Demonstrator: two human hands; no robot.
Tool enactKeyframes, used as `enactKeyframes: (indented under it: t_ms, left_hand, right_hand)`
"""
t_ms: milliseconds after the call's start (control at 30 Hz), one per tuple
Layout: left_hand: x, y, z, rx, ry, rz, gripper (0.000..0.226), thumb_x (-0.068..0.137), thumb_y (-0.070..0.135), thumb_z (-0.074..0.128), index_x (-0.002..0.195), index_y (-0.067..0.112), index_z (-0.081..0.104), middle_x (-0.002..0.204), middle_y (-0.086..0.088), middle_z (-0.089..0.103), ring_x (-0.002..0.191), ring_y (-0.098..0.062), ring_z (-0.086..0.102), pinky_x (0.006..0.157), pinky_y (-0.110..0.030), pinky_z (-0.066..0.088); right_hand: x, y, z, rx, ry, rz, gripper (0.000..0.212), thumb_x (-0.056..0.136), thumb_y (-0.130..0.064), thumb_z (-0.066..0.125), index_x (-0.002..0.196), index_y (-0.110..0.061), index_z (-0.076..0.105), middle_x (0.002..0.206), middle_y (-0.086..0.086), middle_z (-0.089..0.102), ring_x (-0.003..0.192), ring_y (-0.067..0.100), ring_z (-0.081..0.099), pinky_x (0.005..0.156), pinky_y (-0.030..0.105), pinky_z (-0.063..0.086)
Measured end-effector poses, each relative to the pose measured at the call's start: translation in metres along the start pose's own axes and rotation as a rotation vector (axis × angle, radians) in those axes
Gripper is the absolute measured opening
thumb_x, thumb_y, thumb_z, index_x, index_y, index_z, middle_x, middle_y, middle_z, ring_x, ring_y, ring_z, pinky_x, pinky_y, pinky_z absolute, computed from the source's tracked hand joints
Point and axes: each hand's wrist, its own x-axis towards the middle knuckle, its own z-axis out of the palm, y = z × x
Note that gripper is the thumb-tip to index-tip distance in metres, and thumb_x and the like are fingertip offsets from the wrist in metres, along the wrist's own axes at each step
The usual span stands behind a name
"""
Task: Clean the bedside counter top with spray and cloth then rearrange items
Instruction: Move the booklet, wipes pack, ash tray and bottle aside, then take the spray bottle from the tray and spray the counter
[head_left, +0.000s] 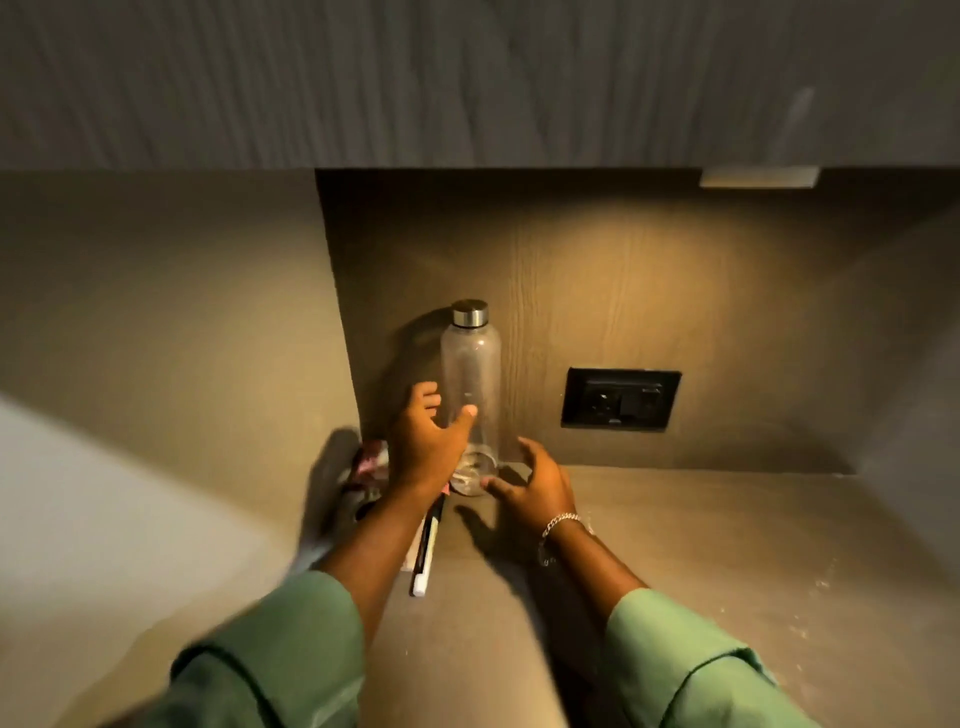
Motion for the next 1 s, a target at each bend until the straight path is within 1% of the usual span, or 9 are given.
enactKeyframes:
  t_ms: [67, 100, 267, 333, 500, 633, 833, 933, 1000]
  left_hand:
    - [-0.039, 0.000, 0.004, -0.001, 0.137, 0.105, 0.021, 0.077, 0.028, 0.066, 0.092, 0.015, 0.063, 0.083, -0.009, 0.071, 0.077, -0.029, 0.067, 0.069, -0.038, 0.054]
    - [-0.061, 0.002, 0.011, 0.002, 0.103, 0.157, 0.014, 0.077, 0.028, 0.062, 0.085, 0.016, 0.062, 0.076, -0.006, 0.069, 0.071, -0.027, 0.065, 0.065, -0.036, 0.053]
    - [-0.161, 0.035, 0.071, -0.040, -0.376, 0.395, 0.016, 0.079, 0.023, 0.059, 0.091, 0.015, 0.065, 0.088, -0.003, 0.067, 0.078, -0.017, 0.061, 0.073, -0.026, 0.048]
    - [-0.201, 0.053, 0.098, -0.113, -0.506, 0.433, 0.014, 0.080, 0.022, 0.059, 0.092, 0.016, 0.065, 0.088, -0.002, 0.067, 0.079, -0.016, 0.062, 0.074, -0.028, 0.051]
    - [-0.321, 0.093, 0.179, -0.245, -0.821, 0.463, 0.018, 0.082, 0.020, 0.058, 0.095, 0.011, 0.066, 0.091, -0.008, 0.069, 0.079, -0.024, 0.066, 0.075, -0.034, 0.055]
    - [-0.433, 0.110, 0.234, -0.298, -1.002, 0.445, 0.013, 0.082, 0.015, 0.060, 0.093, 0.012, 0.067, 0.088, -0.004, 0.068, 0.076, -0.018, 0.065, 0.072, -0.021, 0.053]
    - [-0.599, 0.096, 0.332, -0.249, -1.269, 0.306, 0.021, 0.076, 0.015, 0.057, 0.093, 0.010, 0.068, 0.090, -0.002, 0.070, 0.077, -0.018, 0.066, 0.073, -0.029, 0.056]
    - [-0.669, 0.083, 0.383, -0.183, -1.372, 0.224, 0.025, 0.076, 0.017, 0.055, 0.096, 0.012, 0.068, 0.090, 0.000, 0.070, 0.077, -0.012, 0.065, 0.075, -0.030, 0.056]
    - [-0.712, 0.077, 0.416, -0.145, -1.432, 0.203, 0.029, 0.076, 0.016, 0.054, 0.100, 0.009, 0.069, 0.094, -0.004, 0.071, 0.085, -0.018, 0.066, 0.079, -0.029, 0.054]
  right_hand:
    - [-0.029, 0.001, -0.031, -0.083, 0.047, -0.073, 0.071, 0.074, -0.037, 0.081, 0.135, -0.013, 0.053, 0.135, 0.009, 0.059, 0.124, 0.024, 0.055, 0.102, 0.032, 0.045]
    - [-0.049, 0.005, -0.050, -0.114, 0.085, -0.097, 0.065, 0.076, -0.035, 0.080, 0.131, -0.012, 0.056, 0.132, 0.009, 0.060, 0.122, 0.024, 0.056, 0.101, 0.031, 0.044]
    - [-0.154, 0.035, -0.153, -0.225, 0.383, -0.124, 0.043, 0.078, -0.023, 0.075, 0.117, -0.008, 0.064, 0.120, 0.010, 0.065, 0.114, 0.024, 0.060, 0.100, 0.035, 0.047]
    - [-0.202, 0.054, -0.196, -0.285, 0.504, -0.064, 0.039, 0.077, -0.020, 0.075, 0.113, -0.008, 0.065, 0.114, 0.010, 0.067, 0.107, 0.024, 0.062, 0.095, 0.036, 0.050]
    - [-0.330, 0.125, -0.289, -0.354, 0.670, 0.211, 0.033, 0.077, -0.016, 0.073, 0.108, -0.008, 0.066, 0.108, 0.010, 0.067, 0.100, 0.025, 0.063, 0.091, 0.032, 0.048]
    - [-0.434, 0.199, -0.348, -0.356, 0.842, 0.418, 0.032, 0.075, -0.011, 0.075, 0.105, -0.009, 0.067, 0.104, 0.008, 0.069, 0.094, 0.022, 0.064, 0.085, 0.034, 0.051]
    - [-0.554, 0.331, -0.418, -0.274, 1.067, 0.708, 0.029, 0.073, -0.014, 0.079, 0.098, -0.016, 0.065, 0.096, -0.001, 0.068, 0.085, 0.016, 0.064, 0.078, 0.038, 0.055]
    - [-0.592, 0.389, -0.447, -0.246, 1.210, 0.827, 0.035, 0.069, -0.015, 0.083, 0.095, -0.018, 0.060, 0.093, -0.003, 0.065, 0.083, 0.017, 0.062, 0.077, 0.041, 0.055]
    - [-0.611, 0.426, -0.469, -0.183, 1.278, 0.882, 0.044, 0.068, -0.016, 0.084, 0.103, -0.015, 0.057, 0.099, -0.001, 0.065, 0.089, 0.018, 0.062, 0.081, 0.043, 0.055]
